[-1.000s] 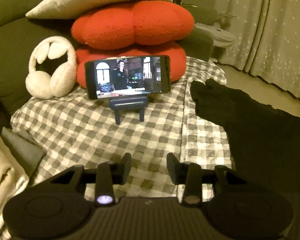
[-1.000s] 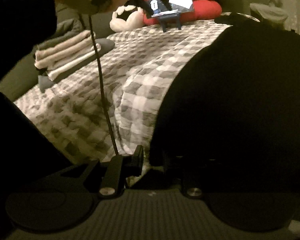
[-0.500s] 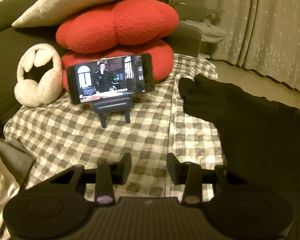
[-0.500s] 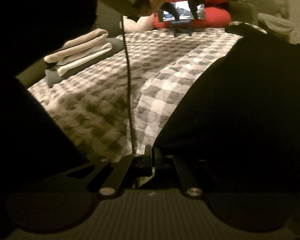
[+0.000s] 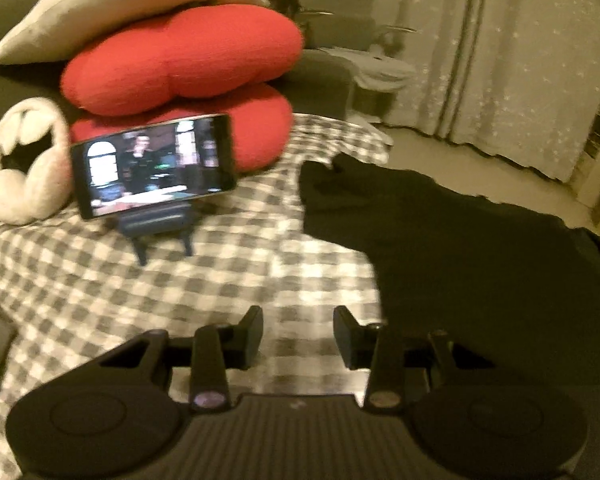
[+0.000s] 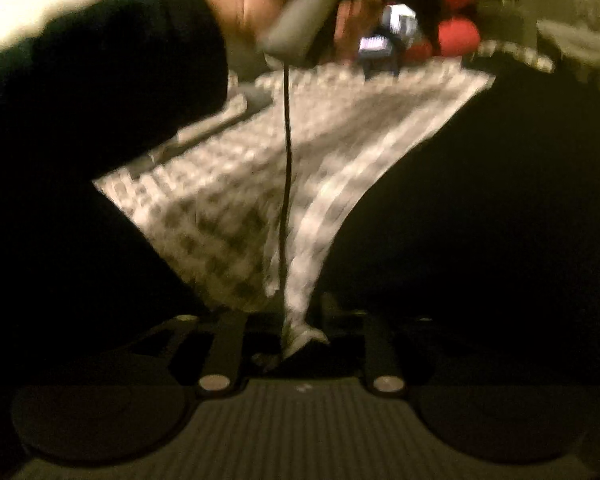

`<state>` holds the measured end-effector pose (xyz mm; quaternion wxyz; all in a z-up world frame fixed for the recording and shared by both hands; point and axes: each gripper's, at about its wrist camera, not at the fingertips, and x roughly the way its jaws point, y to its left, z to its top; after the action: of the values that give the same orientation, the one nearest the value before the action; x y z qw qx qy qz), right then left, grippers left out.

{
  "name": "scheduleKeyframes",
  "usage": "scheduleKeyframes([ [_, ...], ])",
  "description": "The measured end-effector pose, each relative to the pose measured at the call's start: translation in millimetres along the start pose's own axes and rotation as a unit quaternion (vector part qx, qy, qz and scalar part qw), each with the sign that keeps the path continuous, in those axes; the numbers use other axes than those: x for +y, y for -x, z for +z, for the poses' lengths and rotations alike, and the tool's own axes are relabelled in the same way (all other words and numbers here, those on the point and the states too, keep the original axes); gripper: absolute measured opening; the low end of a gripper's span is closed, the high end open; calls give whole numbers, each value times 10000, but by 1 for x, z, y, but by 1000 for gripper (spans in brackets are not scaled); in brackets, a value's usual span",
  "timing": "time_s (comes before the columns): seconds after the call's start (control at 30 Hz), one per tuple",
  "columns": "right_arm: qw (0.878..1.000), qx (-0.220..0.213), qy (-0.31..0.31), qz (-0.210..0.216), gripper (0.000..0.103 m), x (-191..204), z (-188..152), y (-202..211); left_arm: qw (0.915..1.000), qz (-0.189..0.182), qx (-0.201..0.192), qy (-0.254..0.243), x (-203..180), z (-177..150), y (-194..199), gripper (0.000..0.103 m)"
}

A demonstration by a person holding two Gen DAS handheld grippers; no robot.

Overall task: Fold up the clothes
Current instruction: 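Open the right gripper and lift it above the folded garment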

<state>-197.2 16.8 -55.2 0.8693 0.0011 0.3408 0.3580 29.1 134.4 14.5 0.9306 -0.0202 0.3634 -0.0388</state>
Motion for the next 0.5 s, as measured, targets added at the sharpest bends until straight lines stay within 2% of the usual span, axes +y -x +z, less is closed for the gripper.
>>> scheduleKeyframes([
  [0.07, 9998, -142, 7, -159, 33, -16, 10, 21, 10000, -25, 62, -51, -14, -4, -1, 39],
  [0.17, 9957, -216, -199, -881, 40, -59, 30, 50, 9997, -179, 173, -69, -31, -13, -6, 39],
  [0.3, 9767, -204, -751, -2000, 41, -148, 59, 86, 9990, 46, 446, -86, -45, -24, -23, 38],
  [0.4, 9696, -65, -948, -2257, 42, -208, 79, 100, 9986, 162, 493, -135, -47, -27, -32, 36],
  [0.5, 9752, 352, -824, -2024, 42, -254, 90, 90, 9984, 209, 519, -103, -48, -28, -38, 25],
])
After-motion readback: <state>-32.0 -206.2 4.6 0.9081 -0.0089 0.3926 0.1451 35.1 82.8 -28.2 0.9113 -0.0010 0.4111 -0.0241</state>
